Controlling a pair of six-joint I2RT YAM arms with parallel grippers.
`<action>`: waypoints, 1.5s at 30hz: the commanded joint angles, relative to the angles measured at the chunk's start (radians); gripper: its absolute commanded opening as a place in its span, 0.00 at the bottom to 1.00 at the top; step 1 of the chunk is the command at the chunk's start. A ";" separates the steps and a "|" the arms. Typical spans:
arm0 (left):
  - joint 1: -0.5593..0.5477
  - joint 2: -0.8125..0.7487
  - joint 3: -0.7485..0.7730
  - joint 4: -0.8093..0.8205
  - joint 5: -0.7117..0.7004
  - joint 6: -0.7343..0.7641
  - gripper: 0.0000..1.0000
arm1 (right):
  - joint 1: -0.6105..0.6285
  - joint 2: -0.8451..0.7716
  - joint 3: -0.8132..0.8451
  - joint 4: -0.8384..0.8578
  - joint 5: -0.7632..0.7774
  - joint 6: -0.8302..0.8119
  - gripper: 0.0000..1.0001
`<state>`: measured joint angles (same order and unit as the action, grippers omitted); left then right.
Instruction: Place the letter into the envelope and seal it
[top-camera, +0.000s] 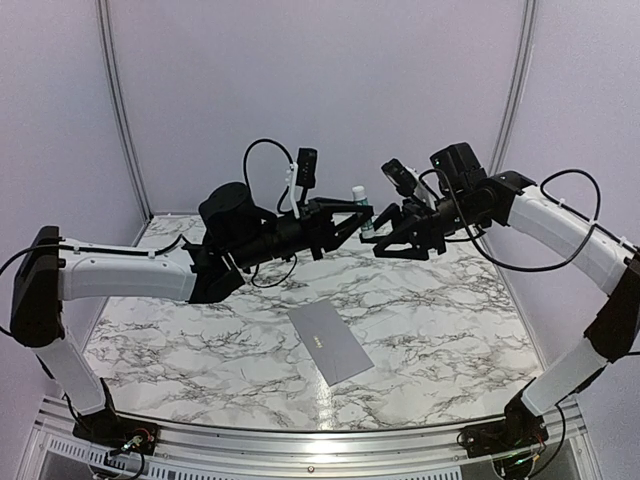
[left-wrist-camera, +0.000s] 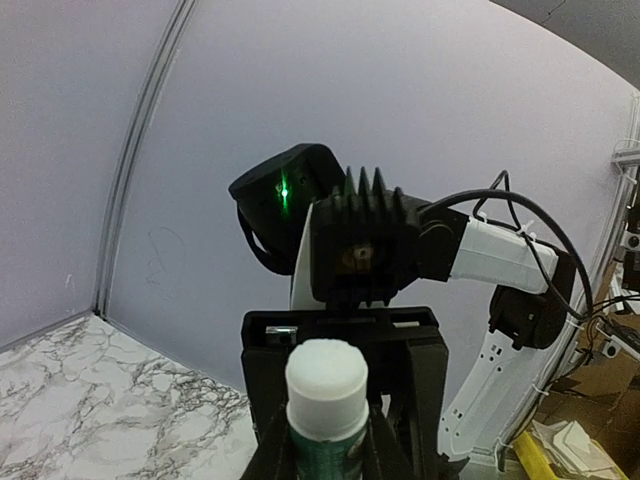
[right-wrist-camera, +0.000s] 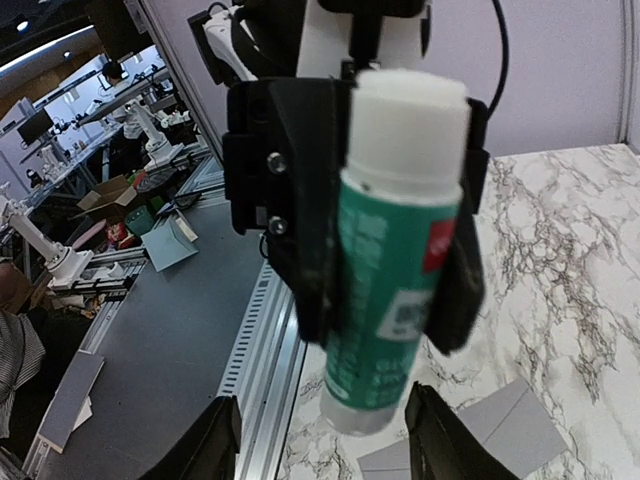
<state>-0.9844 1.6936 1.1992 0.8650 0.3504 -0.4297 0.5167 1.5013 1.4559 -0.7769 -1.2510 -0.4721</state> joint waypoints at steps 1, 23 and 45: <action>0.001 0.033 0.043 0.056 0.060 -0.034 0.00 | 0.026 0.006 0.043 0.003 -0.053 0.007 0.53; 0.005 0.016 0.006 0.077 0.009 -0.005 0.00 | 0.025 0.026 0.001 0.108 -0.009 0.136 0.05; -0.079 0.043 0.036 0.047 -0.545 0.135 0.00 | -0.076 -0.094 -0.055 0.150 0.352 0.198 0.46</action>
<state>-1.1023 1.8313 1.2663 0.8871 -0.4232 -0.3637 0.5278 1.4406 1.4136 -0.5583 -0.6643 -0.1761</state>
